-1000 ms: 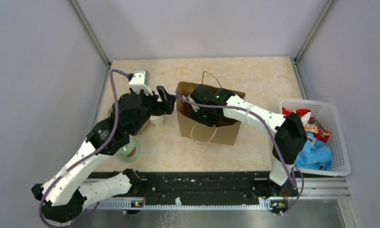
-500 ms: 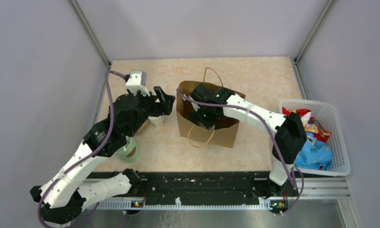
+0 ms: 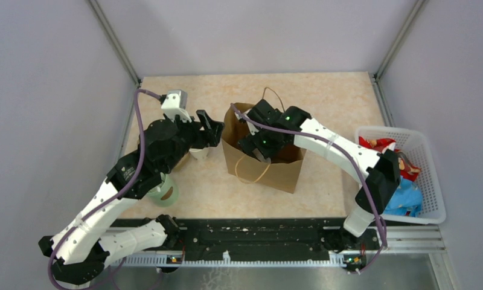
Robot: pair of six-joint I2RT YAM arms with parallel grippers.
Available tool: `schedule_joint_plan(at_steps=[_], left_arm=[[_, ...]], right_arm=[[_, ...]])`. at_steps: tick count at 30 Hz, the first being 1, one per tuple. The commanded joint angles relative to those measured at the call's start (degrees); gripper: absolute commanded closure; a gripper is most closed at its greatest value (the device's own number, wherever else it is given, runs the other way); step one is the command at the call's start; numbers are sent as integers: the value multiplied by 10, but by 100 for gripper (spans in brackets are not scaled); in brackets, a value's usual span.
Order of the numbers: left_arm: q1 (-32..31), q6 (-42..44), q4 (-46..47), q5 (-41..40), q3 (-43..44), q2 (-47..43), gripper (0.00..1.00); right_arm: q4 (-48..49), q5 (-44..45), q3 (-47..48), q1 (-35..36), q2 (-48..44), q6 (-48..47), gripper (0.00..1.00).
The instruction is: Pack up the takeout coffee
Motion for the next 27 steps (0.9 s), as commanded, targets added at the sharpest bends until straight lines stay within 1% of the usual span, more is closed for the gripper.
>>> schedule_joint_plan(at_steps=[1,10,18,22,27], left_arm=[[-1,-12,22,7,6,0,20],[-2,-21,21,5,12,5,19],[-1,-29,-1,-21,28,5,17],[-1,-39,-36,-34,43,10,16],[-2,-71,-106,-58,63,13,15]], right_arm=[[-8,1,45,6,-51,15,1],[-22,10,114,6,-94,35,1],[8,27,160,6,-147,49,1],[35,49,175,6,-180,54,1],[62,104,192,6,-224,58,1]])
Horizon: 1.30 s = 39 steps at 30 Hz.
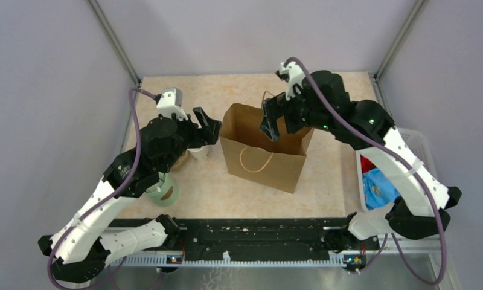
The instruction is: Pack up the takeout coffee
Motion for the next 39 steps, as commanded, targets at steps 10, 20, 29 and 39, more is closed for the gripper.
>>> schedule_joint_plan(at_steps=[10,20,29,39], left_arm=[[-1,-182,-317,-91,85,28,22],[19,-343,-423,-113,-46,-13,1],[260,-146,-311,-73,-35,100,4],[325,-118,-315,-132,20,110,24]], right_arm=[[55,101,-20,5,-106,-8,1],[69,97,-79,5,-141,-14,1],[62,75,-87,5,-146,-21,1],[60,79,-89,5,-153,-25,1]])
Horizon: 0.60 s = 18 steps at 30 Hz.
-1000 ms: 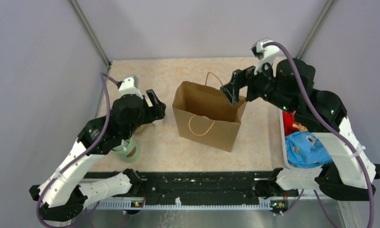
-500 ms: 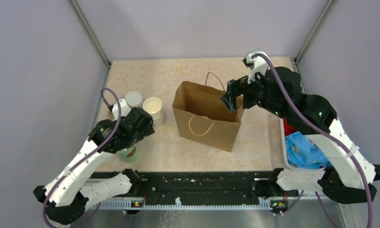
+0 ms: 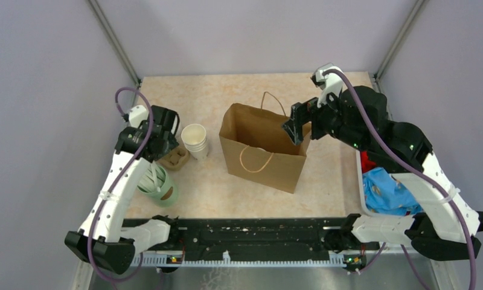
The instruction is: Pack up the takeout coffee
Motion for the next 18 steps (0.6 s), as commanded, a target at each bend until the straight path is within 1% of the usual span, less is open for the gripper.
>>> schedule_joint_plan(at_steps=[1,4,6,8,9,12,18], left_arm=[[28,33,20,-30,25,-1,26],[39,18,-2,-55,31,3,27],[48,21,2,-62,26,2,28],[61,33,12,-61,19,3,32],[66,37,18,-58,17,4,34],[78,47,38,-48,8,6,50],[82,45,46,-44,-9,6,52]], right_arm=[[14,1,5,5,-15,-10,1],[10,3,10,5,-12,-14,1],[9,5,10,5,-11,-15,1],[10,4,7,5,-11,-15,1],[10,4,6,5,-11,-15,1],[10,3,8,5,-10,-18,1],[12,2,8,5,-10,-19,1]])
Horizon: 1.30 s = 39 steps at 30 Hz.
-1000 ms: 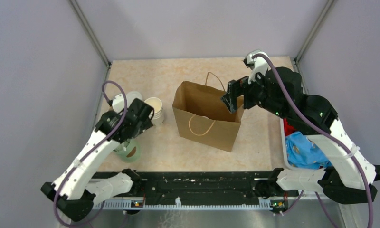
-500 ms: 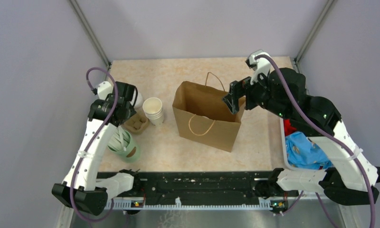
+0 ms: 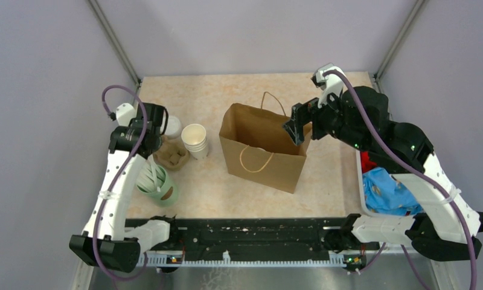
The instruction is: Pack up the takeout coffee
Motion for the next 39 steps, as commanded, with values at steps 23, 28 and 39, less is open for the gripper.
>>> schedule_joint_plan(at_steps=[23,28,39], left_arm=[[5,48,-62,70,114,-37,100],[5,115,-52,119,212,-62,100],[3,275,226,415,363,-113,100]], right_arm=[[31,15,4,5,0,-16,1],[29,25,13,5,9,-18,1],[38,71,36,5,4,-27,1]])
